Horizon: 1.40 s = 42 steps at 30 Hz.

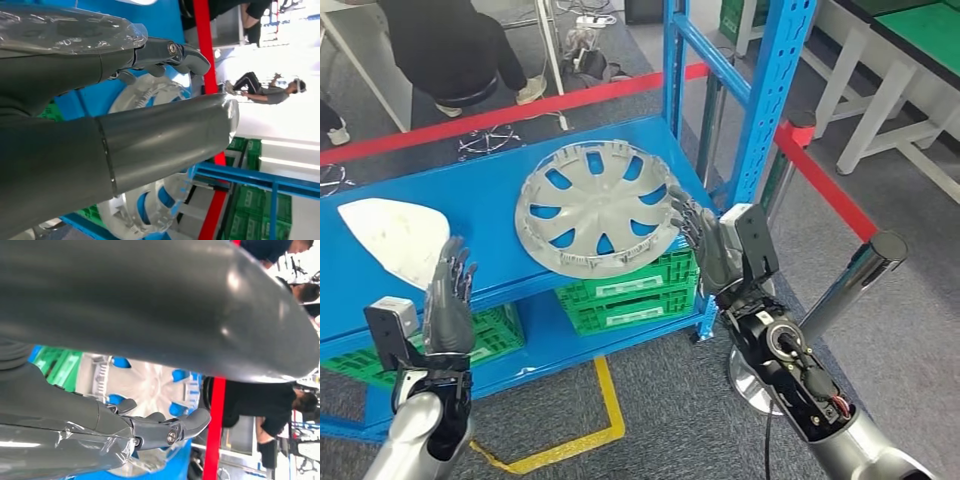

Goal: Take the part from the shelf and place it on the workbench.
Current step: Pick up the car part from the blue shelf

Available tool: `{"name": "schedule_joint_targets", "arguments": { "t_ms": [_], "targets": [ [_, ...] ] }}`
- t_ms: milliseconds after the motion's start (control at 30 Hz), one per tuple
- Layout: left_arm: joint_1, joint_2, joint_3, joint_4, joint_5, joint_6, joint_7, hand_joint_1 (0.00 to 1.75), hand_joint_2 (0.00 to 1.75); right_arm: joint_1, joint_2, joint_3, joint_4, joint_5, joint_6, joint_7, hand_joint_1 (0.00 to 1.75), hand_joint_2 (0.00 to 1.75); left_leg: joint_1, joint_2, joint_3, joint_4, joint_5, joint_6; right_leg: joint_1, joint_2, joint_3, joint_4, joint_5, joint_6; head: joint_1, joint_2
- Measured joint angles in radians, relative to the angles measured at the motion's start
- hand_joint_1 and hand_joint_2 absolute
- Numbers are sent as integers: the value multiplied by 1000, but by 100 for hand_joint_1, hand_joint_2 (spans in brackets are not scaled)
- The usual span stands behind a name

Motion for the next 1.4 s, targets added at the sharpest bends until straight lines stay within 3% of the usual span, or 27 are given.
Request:
{"name": "schedule_joint_targets", "arguments": {
  "t_ms": [33,67,133,233,300,367,400,433,467,533,600,667,733,800,867,900,933,967,1033,1100,1167,1300,1400],
  "targets": [
    [-1,1,0,1,1,-1,-3,0,0,0,0,0,0,0,0,0,0,0,-7,-4,25,-76,43,11,1,3,9,-1,-8,2,-2,0],
    [-3,1,0,2,2,-2,-6,0,0,1,0,0,-1,0,0,-1,0,0,-14,-7,47,-140,68,19,0,6,14,-3,-16,6,-4,0],
    [-5,1,0,3,3,-5,-10,0,0,2,0,1,-2,-1,0,-1,0,0,-22,-11,70,-194,66,26,-1,10,22,-8,-21,18,-6,0],
    [-8,1,0,5,4,-7,-12,0,0,1,0,1,-3,-1,-2,-1,0,0,-17,-9,103,-218,50,35,0,0,30,10,-27,32,-3,0],
    [-9,1,0,7,5,-7,-13,0,0,-2,0,0,-4,-1,-3,-2,0,0,-13,-8,131,-226,38,41,1,-13,-14,101,-57,35,5,0],
    [-8,0,0,9,5,-7,-13,0,0,1,0,1,-4,-1,-3,-2,0,0,-12,-9,151,-226,21,43,1,-17,-95,229,-103,41,13,0],
    [-7,0,0,11,5,-7,-13,0,0,4,0,1,-4,-2,-3,-1,0,0,-12,-9,163,-226,11,43,1,-17,-128,266,-117,45,16,0],
    [-6,-1,0,12,6,-7,-13,0,0,6,0,1,-4,-2,-3,-1,0,0,-11,-9,176,-226,1,42,-1,-19,-146,268,-114,50,19,0],
    [-5,-1,0,14,6,-7,-13,0,0,7,0,1,-4,-2,-2,0,0,0,-11,-9,192,-226,-10,40,-2,-21,-148,233,-88,53,24,0],
    [-5,-1,0,15,6,-7,-13,0,0,7,0,1,-3,-2,1,3,0,0,-10,-9,224,-224,-34,33,-2,-27,-120,98,16,54,33,0],
    [-6,-1,0,17,7,-5,-14,0,0,7,0,3,1,-2,6,9,0,0,-10,-9,238,-221,-51,22,4,-31,-97,6,79,40,34,0],
    [-6,-1,0,18,7,-3,-16,0,0,5,0,6,3,-1,14,19,0,0,-10,-9,238,-219,-59,11,10,-29,-87,-8,80,20,30,0],
    [-6,-2,0,18,7,0,-17,0,0,-2,0,6,5,1,26,34,0,87,-7,-8,230,-194,-64,2,8,-25,-72,-15,82,8,29,0],
    [-7,-1,0,18,6,3,-18,0,0,-14,0,7,11,12,45,60,0,175,-5,-9,176,-100,-82,-7,4,-24,-57,-24,78,0,23,0],
    [-4,0,0,18,5,4,-17,0,0,-25,0,9,30,36,72,99,0,175,-2,-9,81,34,-124,-14,3,-23,-49,-26,69,-6,14,0],
    [-1,0,0,18,5,5,-15,0,0,-30,0,11,44,48,87,117,0,175,-1,-9,40,75,-135,-16,4,-22,-46,-26,65,-7,11,0],
    [1,1,0,18,4,6,-13,0,0,-34,0,12,59,59,100,134,0,175,0,-9,15,84,-129,-17,4,-21,-41,-26,60,-7,8,0],
    [3,1,0,18,4,7,-10,0,0,-40,0,13,74,66,112,146,0,175,0,-9,11,54,-99,-17,4,-19,-35,-26,55,-6,7,0],
    [3,2,0,17,2,6,-6,0,0,-55,0,15,104,81,137,169,0,175,1,-9,51,-88,-1,-13,3,-17,-21,-26,44,-1,4,0],
    [-1,1,0,16,1,1,-2,0,0,-76,0,20,138,101,172,196,0,175,-4,-9,89,-193,43,-5,5,-14,-14,-25,34,8,0,0],
    [-4,0,0,15,-1,-6,3,0,0,-90,0,27,175,122,209,220,0,175,-6,-10,96,-208,42,1,8,-14,-13,-24,23,13,-1,0],
    [-9,-5,0,14,-3,-9,10,0,0,-106,-1,41,235,133,238,235,0,175,-5,-13,102,-208,51,-1,11,-17,-6,-25,15,-16,10,0],
    [-10,-7,0,14,-3,-10,11,0,0,-119,-1,51,269,135,242,236,0,175,-7,-14,102,-208,47,7,10,-17,0,-34,16,-13,18,0]
  ]
}}
